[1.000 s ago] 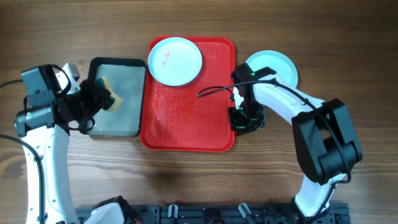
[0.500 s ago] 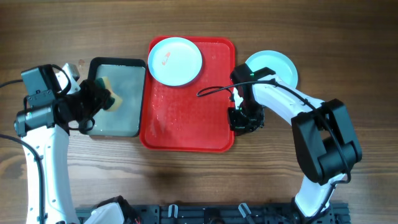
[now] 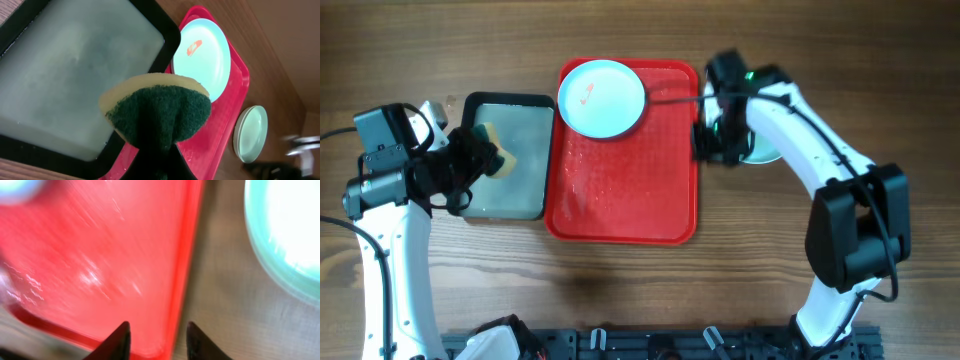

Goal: Clean dirty plates on tray and stack at the side
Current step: 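Move the right gripper to the stained white plate on the tray, then grip the white plate rim and drag it toward the tray center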

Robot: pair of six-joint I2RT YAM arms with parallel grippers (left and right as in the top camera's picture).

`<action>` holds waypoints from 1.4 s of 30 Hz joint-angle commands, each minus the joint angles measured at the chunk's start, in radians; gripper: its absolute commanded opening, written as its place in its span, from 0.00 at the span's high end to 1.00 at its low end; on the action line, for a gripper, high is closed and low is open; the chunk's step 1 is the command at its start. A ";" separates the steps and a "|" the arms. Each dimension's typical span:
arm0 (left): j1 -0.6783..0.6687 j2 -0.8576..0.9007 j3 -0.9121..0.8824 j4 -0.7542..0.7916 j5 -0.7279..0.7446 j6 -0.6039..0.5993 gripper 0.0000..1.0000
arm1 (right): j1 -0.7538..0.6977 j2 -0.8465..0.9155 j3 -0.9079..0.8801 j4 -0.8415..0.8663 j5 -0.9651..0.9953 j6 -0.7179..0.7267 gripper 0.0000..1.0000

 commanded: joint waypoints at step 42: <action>0.004 -0.003 0.013 0.002 0.015 0.017 0.96 | 0.154 0.343 0.051 0.814 0.251 0.264 0.84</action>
